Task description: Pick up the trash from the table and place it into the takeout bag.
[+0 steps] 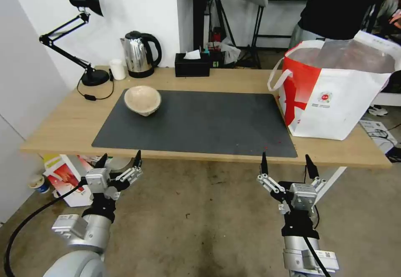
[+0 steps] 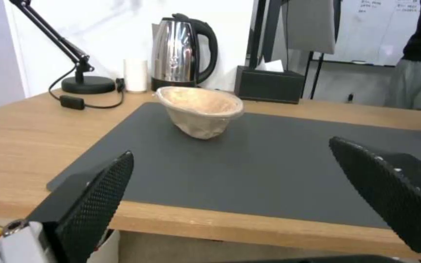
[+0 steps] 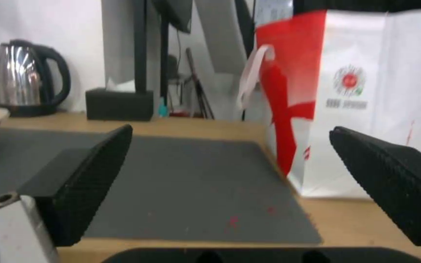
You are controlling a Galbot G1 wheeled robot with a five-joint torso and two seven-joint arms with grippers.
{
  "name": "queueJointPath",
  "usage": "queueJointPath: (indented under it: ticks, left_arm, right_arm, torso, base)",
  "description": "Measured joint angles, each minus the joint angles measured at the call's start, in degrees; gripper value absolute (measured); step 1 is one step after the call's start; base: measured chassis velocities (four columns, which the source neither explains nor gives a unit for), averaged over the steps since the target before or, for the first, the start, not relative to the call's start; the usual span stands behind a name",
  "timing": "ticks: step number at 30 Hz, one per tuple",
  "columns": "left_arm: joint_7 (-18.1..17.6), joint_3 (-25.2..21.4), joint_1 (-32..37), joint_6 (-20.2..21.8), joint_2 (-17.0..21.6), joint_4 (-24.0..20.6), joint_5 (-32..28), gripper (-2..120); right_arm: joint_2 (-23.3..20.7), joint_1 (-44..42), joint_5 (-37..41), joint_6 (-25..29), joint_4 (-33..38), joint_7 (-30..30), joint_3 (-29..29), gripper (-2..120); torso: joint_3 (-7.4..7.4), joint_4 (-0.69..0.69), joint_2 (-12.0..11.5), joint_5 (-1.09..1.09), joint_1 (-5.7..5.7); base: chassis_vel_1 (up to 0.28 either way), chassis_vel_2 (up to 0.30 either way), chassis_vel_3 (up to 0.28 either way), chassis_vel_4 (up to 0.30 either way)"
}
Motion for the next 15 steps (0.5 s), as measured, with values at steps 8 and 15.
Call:
queueJointPath:
  ticks: [8, 15]
  left_arm:
    - [-0.01, -0.11, 0.14, -0.02, 0.02, -0.16, 0.11, 100]
    - [0.0, 0.09, 0.19, -0.02, -0.2, -0.07, 0.64, 100]
  right_arm:
    - [-0.84, 1.07, 3.47, -2.34, -0.66, -1.18, -0.51, 100]
    - [-1.15, 2.45, 5.27, -3.57, -1.77, -1.32, -0.26, 100]
  torso:
    - [0.0, 0.0, 0.0, 0.0, 0.0]
    - [0.0, 0.0, 0.0, 0.0, 0.0]
  base:
    - [0.0, 0.0, 0.0, 0.0]
    - [0.0, 0.0, 0.0, 0.0]
